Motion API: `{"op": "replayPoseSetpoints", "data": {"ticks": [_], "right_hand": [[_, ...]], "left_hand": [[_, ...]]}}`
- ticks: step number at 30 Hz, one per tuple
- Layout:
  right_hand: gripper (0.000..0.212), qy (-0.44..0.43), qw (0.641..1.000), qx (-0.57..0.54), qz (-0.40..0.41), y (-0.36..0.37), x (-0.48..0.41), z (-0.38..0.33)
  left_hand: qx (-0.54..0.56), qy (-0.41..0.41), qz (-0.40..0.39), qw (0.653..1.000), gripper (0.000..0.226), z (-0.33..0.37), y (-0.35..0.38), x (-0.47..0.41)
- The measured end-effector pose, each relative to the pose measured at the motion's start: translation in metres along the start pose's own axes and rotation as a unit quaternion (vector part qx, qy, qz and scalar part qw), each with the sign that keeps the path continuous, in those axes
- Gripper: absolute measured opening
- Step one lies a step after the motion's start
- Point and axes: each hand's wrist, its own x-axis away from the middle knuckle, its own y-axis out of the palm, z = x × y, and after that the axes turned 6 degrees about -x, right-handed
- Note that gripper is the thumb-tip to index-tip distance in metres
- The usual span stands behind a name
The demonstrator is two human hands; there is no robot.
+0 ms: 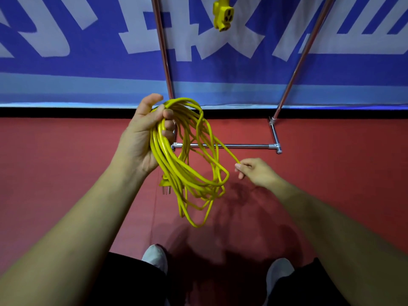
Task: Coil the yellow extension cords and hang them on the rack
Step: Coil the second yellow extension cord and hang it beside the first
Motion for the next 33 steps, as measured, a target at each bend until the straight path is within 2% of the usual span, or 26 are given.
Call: {"op": "replayPoseSetpoints", "data": {"ticks": [5, 9, 12, 14, 16, 19, 23, 26, 29, 31, 33], "right_hand": [[0.026, 0.080, 0.992, 0.071, -0.069, 0.000, -0.003, 0.025], [0.020, 0.086, 0.992, 0.056, -0.070, 0.008, 0.002, 0.016], [0.019, 0.015, 0.985, 0.160, -0.055, 0.006, 0.007, -0.016], [0.014, -0.031, 0.970, 0.211, -0.117, 0.000, 0.018, -0.048], [0.014, -0.069, 0.956, 0.211, -0.192, -0.006, 0.037, -0.083], [0.014, -0.129, 0.952, 0.162, -0.226, -0.012, 0.064, -0.127], [0.015, -0.198, 0.948, 0.020, -0.248, -0.017, 0.082, -0.161], [0.015, -0.194, 0.955, -0.080, -0.209, -0.023, 0.082, -0.164], [0.009, -0.182, 0.962, -0.104, -0.175, -0.034, 0.075, -0.152], [0.008, -0.158, 0.960, -0.081, -0.215, -0.044, 0.068, -0.134], [0.009, -0.113, 0.944, -0.052, -0.305, -0.050, 0.061, -0.112]], "left_hand": [[0.007, 0.011, -0.033, 0.999, 0.032, 0.004, -0.010, -0.005], [-0.126, 0.035, 0.007, 0.991, 0.019, 0.002, -0.005, -0.005], [-0.228, 0.057, 0.051, 0.971, 0.018, -0.003, -0.003, -0.005], [-0.286, 0.067, 0.063, 0.954, 0.016, -0.005, -0.006, -0.007], [-0.347, 0.064, 0.066, 0.933, 0.014, -0.008, -0.008, -0.008], [-0.411, 0.016, 0.049, 0.910, 0.011, -0.020, -0.007, -0.005], [-0.415, -0.081, -0.024, 0.906, 0.013, -0.031, -0.004, 0.003], [-0.383, -0.132, -0.096, 0.909, 0.022, -0.033, 0.001, 0.009], [-0.315, -0.152, -0.131, 0.928, 0.021, -0.032, 0.010, 0.012], [-0.293, -0.136, -0.120, 0.939, 0.018, -0.030, 0.014, 0.009], [-0.285, -0.115, -0.099, 0.947, 0.018, -0.027, 0.015, 0.007]]}}
